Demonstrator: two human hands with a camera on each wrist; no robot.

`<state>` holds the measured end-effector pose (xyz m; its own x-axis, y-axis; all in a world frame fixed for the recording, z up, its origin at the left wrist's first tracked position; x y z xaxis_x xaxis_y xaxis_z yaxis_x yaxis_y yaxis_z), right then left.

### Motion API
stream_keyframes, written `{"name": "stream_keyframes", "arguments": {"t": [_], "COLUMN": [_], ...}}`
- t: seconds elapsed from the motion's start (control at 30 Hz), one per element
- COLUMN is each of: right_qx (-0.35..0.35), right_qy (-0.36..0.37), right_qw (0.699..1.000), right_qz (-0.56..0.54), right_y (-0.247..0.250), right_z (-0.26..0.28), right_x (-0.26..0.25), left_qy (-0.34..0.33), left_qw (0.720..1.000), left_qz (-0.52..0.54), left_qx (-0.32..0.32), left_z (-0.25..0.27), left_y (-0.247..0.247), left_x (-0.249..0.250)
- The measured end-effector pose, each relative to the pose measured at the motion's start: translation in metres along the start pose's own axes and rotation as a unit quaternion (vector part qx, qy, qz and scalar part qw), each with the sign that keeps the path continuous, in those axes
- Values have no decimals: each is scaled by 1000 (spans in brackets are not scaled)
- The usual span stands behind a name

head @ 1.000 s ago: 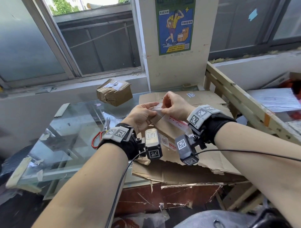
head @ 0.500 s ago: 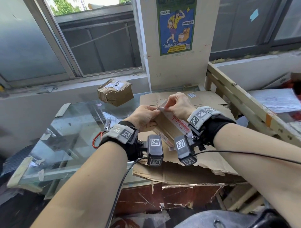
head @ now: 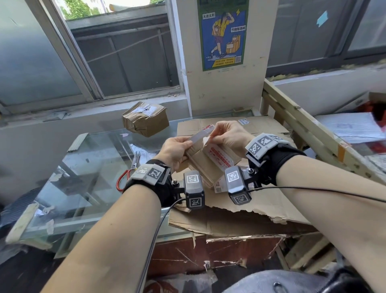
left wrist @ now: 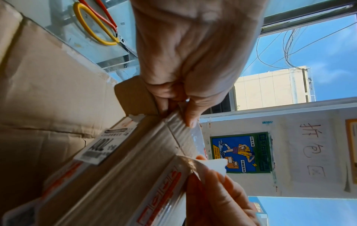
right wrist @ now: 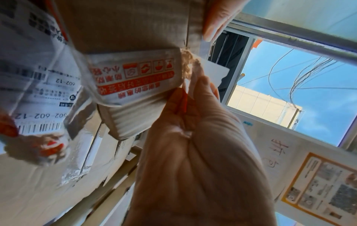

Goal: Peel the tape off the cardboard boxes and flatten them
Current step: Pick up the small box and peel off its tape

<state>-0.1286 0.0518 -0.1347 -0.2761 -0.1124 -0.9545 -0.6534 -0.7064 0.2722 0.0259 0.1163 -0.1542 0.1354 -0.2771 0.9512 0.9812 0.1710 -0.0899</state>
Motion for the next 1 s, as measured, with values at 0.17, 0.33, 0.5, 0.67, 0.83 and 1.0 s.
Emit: {"name": "stream_keyframes", "arguments": {"t": [0.17,0.33,0.5,0.67,0.83,1.0], "right_qx": [10,30,18,29,43,67], "right_qy": [-3,4,12,19,19,17], "right_qw": [998,996,995,992,990,989], "right_qz": [-64,-81,-96,-124,-135,-132], "right_y": [1,1,1,-3,-4,-7], "right_z": [-1,-2,1,0,-1,-4], "right_x": [3,3,-2,-5,-7,-8], "left_qy": [13,33,13,12,5,-8], "left_qw": [999,991,992,996,997,995], "left_qz": [-49,-124,-122,-77,-52,-46], "left_qx": [-5,-41,12,46,64,86], "left_z": [4,12,3,1,0,-3], "left_y": [-4,-14,-11,-9,-9,-3], "left_x": [6,7,3,7,7,4]}}
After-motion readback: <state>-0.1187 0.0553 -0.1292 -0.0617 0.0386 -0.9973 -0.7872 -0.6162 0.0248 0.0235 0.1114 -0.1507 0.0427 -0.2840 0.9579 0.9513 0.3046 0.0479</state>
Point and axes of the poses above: each hand's wrist, its own z-axis away from the middle knuckle, its own y-axis out of the back of the hand, x = y × z, the point moved 1 cm from there along -z, towards the middle knuckle, and after that the axes turned 15 degrees about -x, right-handed, at the moved point
